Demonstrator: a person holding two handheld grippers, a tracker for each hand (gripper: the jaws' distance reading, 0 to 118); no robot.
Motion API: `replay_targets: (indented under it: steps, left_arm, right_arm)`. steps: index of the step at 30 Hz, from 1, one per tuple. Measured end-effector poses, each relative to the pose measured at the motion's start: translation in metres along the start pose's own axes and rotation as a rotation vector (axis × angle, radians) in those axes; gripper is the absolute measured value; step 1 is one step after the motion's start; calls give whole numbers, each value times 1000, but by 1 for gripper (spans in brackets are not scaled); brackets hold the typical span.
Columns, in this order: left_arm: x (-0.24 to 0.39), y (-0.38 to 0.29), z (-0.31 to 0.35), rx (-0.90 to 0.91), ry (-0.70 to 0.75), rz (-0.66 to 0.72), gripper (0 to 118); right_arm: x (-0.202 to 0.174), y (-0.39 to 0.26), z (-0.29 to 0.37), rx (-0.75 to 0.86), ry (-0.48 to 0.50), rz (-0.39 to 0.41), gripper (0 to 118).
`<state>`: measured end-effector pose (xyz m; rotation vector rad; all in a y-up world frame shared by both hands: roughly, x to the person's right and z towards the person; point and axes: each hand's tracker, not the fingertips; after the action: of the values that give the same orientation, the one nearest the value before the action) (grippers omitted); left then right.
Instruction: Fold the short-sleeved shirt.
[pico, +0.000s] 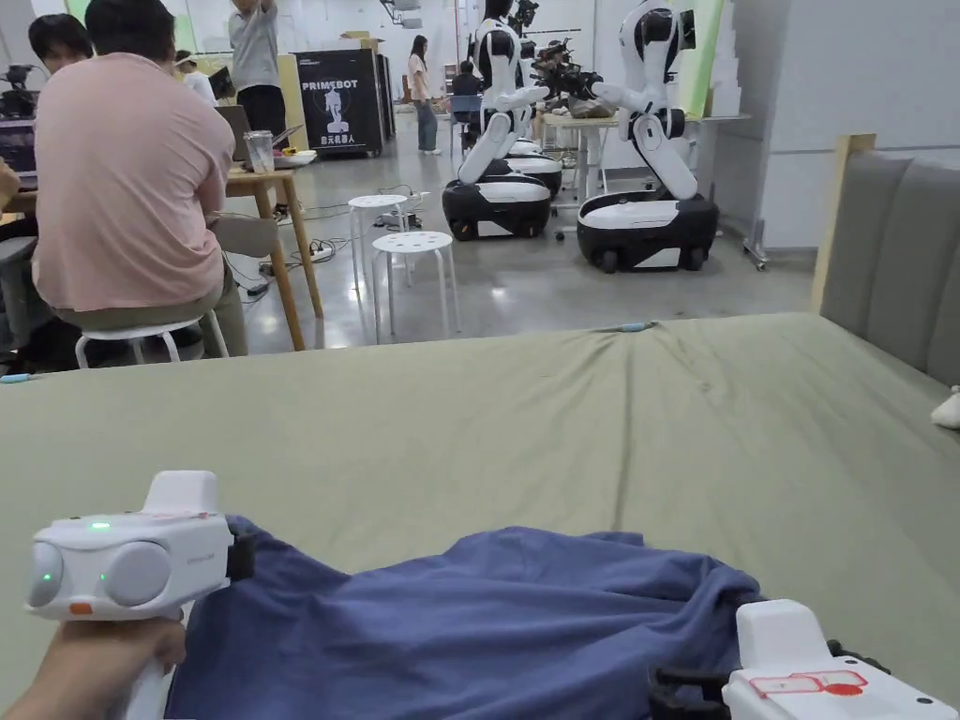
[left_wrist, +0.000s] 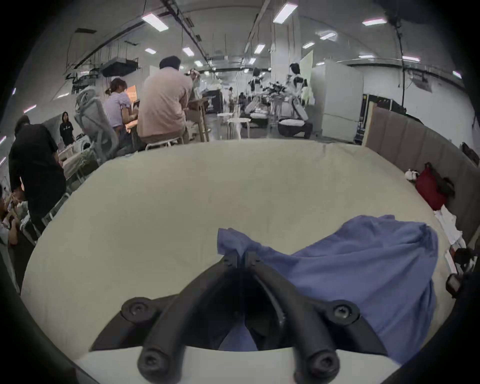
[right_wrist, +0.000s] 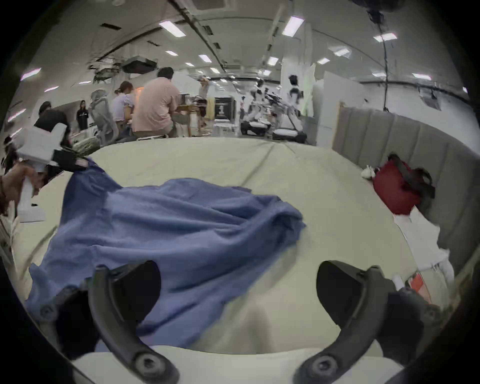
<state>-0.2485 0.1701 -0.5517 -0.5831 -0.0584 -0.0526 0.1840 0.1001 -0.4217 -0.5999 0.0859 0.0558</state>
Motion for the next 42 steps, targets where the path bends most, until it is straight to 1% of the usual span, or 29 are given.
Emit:
replay_targets:
  steps: [1, 3, 4, 5, 6, 8, 9, 10, 11, 12, 13, 14, 15, 16, 17, 18, 20, 21, 24, 27, 32, 35, 37, 38, 41, 42]
  left_arm:
    - [2, 2, 8, 18, -10, -4, 3]
    - [6, 6, 20, 32, -11, -6, 3]
    - [9, 10, 24, 39, -18, -16, 3]
    - [11, 13, 28, 49, -20, -24, 3]
    - [13, 13, 30, 63, -20, -33, 3]
    - [16, 18, 35, 78, -23, -45, 3]
    - [18, 21, 37, 83, -22, -48, 3]
    - [17, 21, 35, 82, -21, -50, 3]
    - [18, 22, 36, 83, -20, -52, 3]
    - [18, 24, 38, 85, -19, -57, 3]
    - [19, 24, 40, 86, -16, -63, 3]
    - [17, 24, 38, 87, -10, -67, 3]
    - [16, 25, 39, 87, -6, -69, 3]
    - [15, 25, 40, 86, -5, -67, 3]
    - [13, 26, 42, 83, -3, -56, 3]
    - [11, 27, 43, 82, -2, -44, 3]
    - [6, 32, 49, 89, -2, -24, 3]
    - [3, 35, 52, 96, 3, -9, 3]
    - [-10, 51, 62, 136, 6, 49, 3]
    - [-19, 76, 78, 191, 23, 66, 3]
    - [-36, 138, 101, 298, 85, 76, 3]
    - [-46, 180, 109, 340, 131, 81, 3]
    - [-50, 206, 113, 366, 153, 71, 3]
    - [-51, 219, 115, 379, 165, 70, 3]
    - [-53, 249, 120, 418, 174, 99, 3]
    - [-51, 257, 122, 433, 170, 112, 3]
  right_arm:
    - [7, 0, -3, -7, -16, -11, 115]
    - [17, -1, -18, -69, -34, -3, 111]
    - [19, -2, -26, -104, -37, -3, 106]
    - [20, -2, -33, -131, -24, -8, 97]
    - [21, -2, -43, -159, 14, -15, 89]
    - [19, -3, -61, -209, 59, -36, 77]
    - [16, -4, -74, -266, 85, -30, 77]
    - [10, -5, -83, -293, 89, -23, 75]
    - [6, -4, -83, -260, 55, -6, 74]
    - [5, 1, -80, -245, 64, 23, 72]
    - [7, 5, -75, -225, 126, 39, 60]
    - [8, 8, -71, -198, 187, 7, 25]
    - [8, 10, -70, -181, 212, -26, 4]
    - [6, 13, -68, -177, 192, -9, 4]
    - [4, 18, -67, -169, 182, 43, 4]
    - [3, 23, -66, -149, 178, 59, 4]
    - [3, 40, -61, -66, 221, 22, 4]
    - [3, 50, -55, -29, 226, 16, 4]
    - [-1, 91, -35, 111, 215, 40, 4]
    - [-1, 145, -13, 247, 196, 54, 4]
    - [12, 255, 14, 409, 128, 15, 4]
    - [18, 318, 26, 496, 35, 73, 4]
    - [27, 358, 30, 534, -13, 91, 4]
    - [31, 377, 32, 545, -24, 90, 4]
    - [44, 418, 39, 559, -59, 46, 4]
    - [47, 428, 42, 564, -96, 32, 4]
